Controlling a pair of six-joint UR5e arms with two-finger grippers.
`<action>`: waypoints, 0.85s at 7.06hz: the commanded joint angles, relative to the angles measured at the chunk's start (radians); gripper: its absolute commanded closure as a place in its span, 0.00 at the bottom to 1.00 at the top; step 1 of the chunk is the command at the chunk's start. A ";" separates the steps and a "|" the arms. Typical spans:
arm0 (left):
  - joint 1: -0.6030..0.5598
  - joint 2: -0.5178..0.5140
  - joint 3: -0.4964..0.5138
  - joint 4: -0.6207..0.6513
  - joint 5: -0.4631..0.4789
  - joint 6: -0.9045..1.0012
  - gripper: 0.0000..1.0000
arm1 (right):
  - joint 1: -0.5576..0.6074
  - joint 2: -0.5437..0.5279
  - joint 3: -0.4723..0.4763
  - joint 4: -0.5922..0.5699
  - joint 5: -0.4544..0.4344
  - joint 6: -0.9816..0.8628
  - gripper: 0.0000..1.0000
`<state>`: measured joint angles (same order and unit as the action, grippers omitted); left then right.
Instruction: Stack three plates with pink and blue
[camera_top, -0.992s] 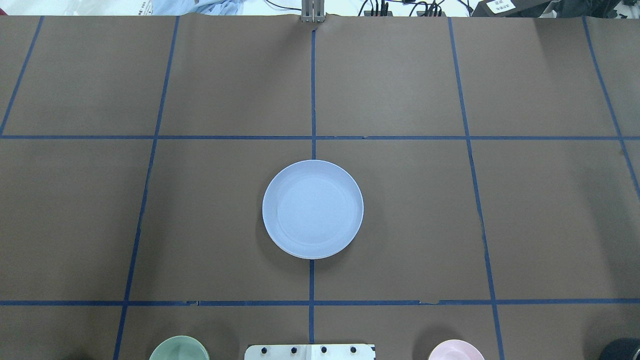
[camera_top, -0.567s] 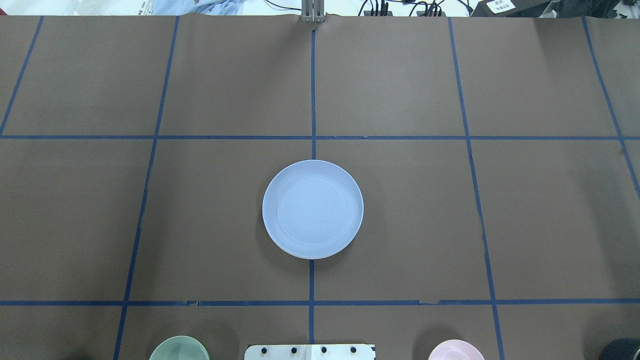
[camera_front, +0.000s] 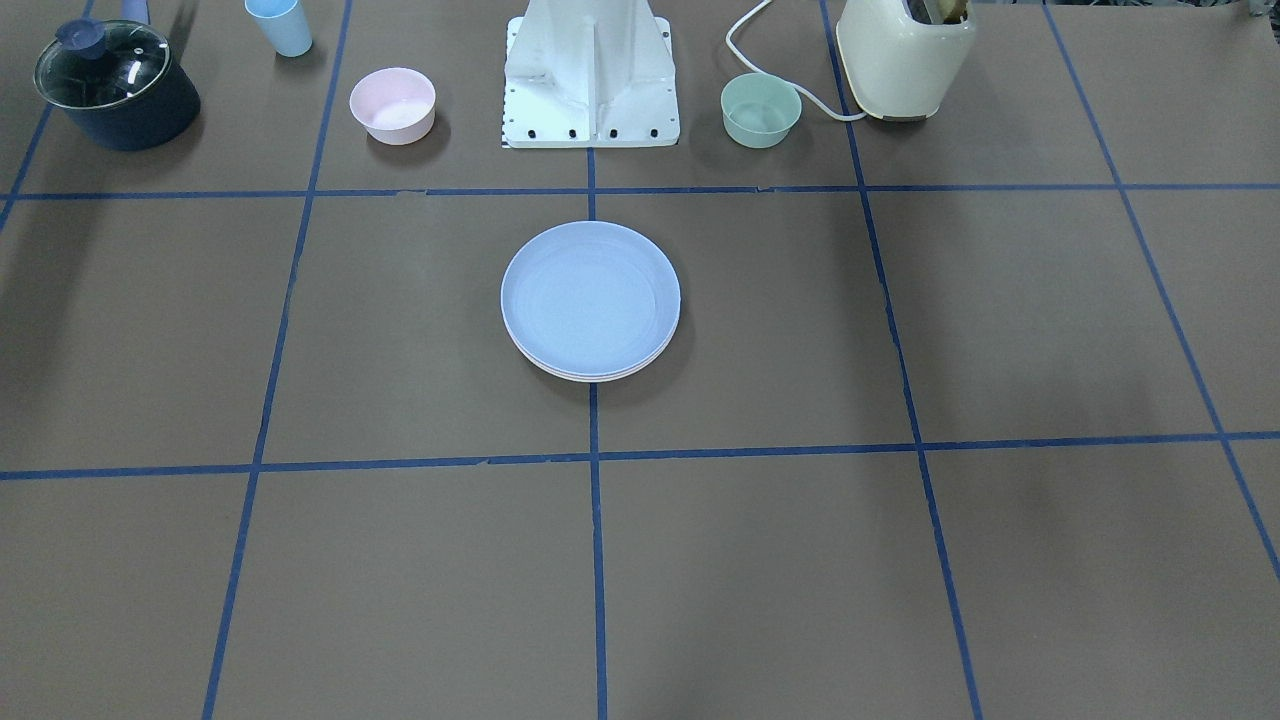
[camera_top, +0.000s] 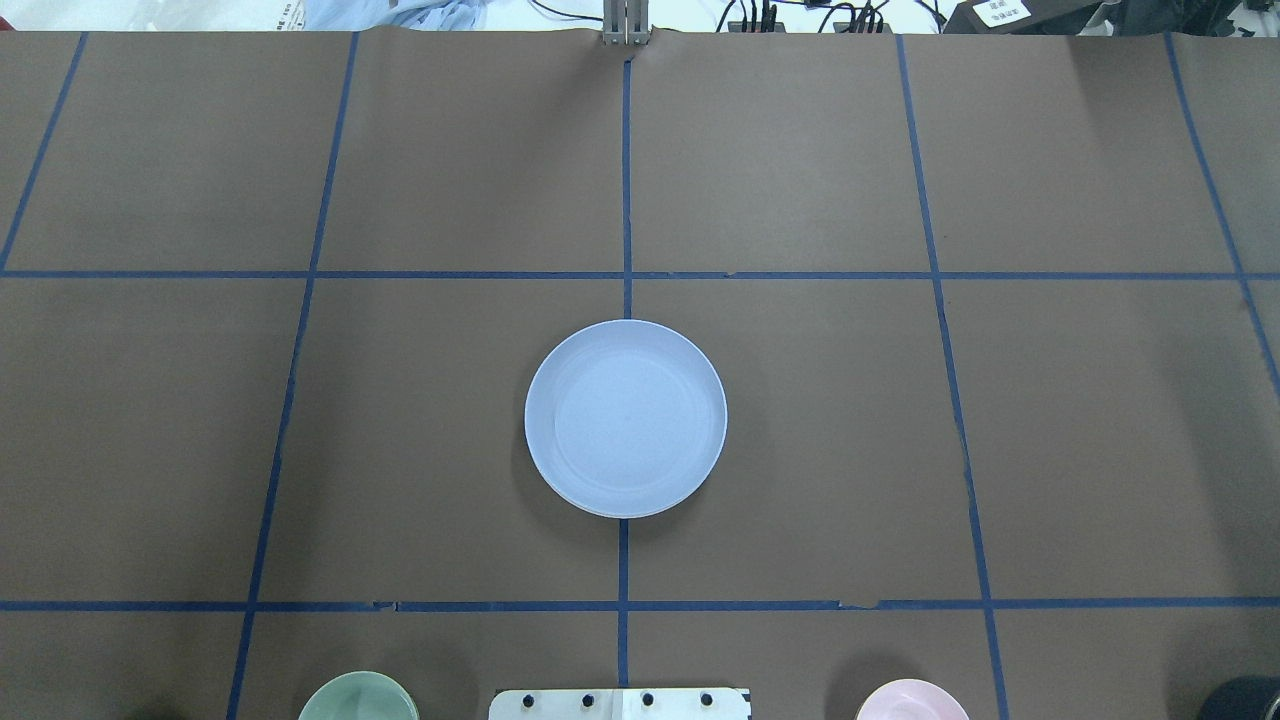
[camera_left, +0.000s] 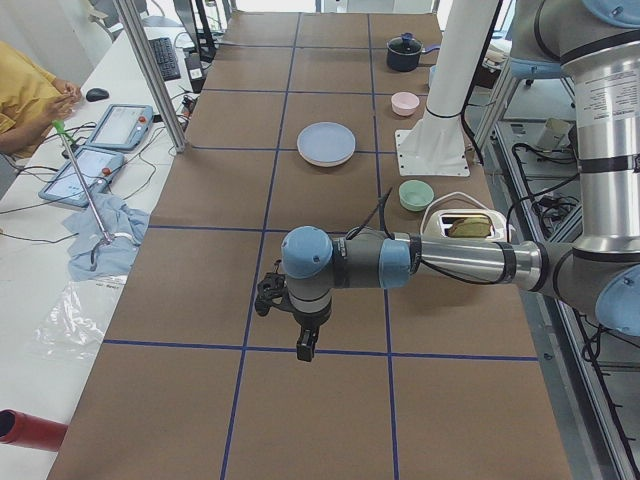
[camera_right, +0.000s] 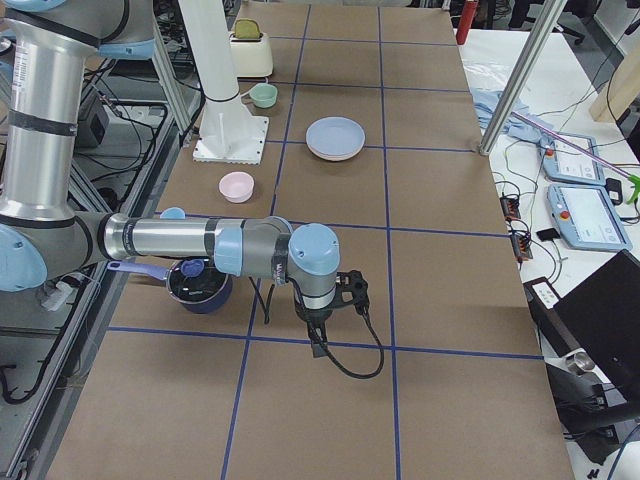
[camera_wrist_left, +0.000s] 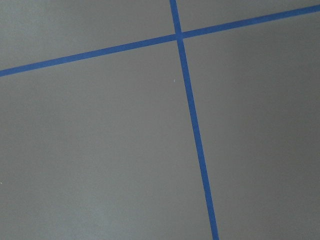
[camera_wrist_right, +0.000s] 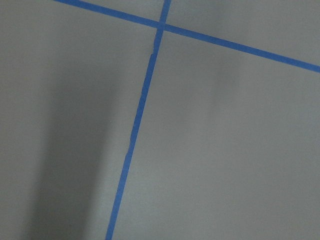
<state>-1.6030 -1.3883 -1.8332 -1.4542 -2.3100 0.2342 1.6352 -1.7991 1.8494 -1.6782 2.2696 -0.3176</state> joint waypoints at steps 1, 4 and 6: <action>0.000 -0.002 -0.001 0.000 0.000 0.001 0.00 | 0.000 0.001 0.001 -0.001 0.010 0.005 0.00; 0.000 -0.003 -0.001 0.000 0.000 -0.001 0.00 | 0.000 0.003 -0.015 -0.001 0.053 0.005 0.00; 0.000 -0.003 -0.001 0.000 0.000 -0.001 0.00 | 0.000 0.006 -0.015 -0.001 0.053 0.005 0.00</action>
